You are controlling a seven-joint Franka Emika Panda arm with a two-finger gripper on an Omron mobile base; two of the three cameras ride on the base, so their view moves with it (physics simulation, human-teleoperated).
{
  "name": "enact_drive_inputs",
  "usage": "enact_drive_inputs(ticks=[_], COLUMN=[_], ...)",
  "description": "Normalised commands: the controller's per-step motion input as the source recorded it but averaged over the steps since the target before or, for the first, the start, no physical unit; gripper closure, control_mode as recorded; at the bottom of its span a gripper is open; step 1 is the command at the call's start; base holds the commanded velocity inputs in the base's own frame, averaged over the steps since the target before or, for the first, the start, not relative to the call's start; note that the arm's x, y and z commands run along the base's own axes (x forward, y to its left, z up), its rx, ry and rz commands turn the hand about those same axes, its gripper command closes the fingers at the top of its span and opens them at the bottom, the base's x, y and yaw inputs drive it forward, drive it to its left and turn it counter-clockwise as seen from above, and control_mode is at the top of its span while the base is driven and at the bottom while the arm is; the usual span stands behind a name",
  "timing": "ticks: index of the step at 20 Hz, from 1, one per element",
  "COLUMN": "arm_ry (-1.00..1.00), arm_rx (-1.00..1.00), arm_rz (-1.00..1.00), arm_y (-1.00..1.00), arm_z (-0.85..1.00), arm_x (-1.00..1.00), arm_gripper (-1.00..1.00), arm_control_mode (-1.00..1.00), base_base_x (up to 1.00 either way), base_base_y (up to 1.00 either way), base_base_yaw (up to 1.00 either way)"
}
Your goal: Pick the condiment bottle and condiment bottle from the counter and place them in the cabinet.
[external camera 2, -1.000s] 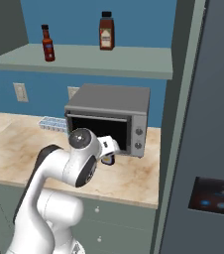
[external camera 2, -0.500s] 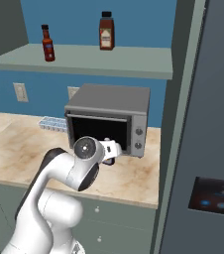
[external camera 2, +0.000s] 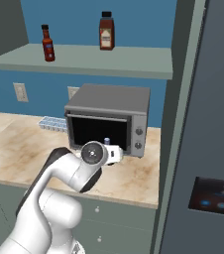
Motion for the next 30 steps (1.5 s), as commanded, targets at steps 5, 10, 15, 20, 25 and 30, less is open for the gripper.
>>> enact_drive_inputs(ticks=[5,10,15,20,25,30], arm_ry=[-0.05,-0.09,-0.10,-0.06,-0.02,-0.02], arm_rx=[0.16,0.14,0.10,0.02,0.00,-0.01], arm_rz=[0.00,0.00,0.00,-0.02,0.00,0.00], arm_y=[-0.07,0.00,0.01,0.11,0.02,0.01], arm_z=[-0.08,-0.05,-0.01,0.00,-0.01,-0.05], arm_x=[0.00,0.00,0.03,0.17,0.04,0.05], arm_gripper=[-1.00,-1.00,-1.00,-1.00,-1.00,-1.00], arm_control_mode=[-1.00,-1.00,-1.00,-1.00,-1.00,-1.00], base_base_x=[0.00,0.00,0.00,0.00,0.00,0.00], base_base_y=[0.00,0.00,0.00,0.00,0.00,0.00], base_base_yaw=[0.00,0.00,0.00,0.00,0.00,0.00])
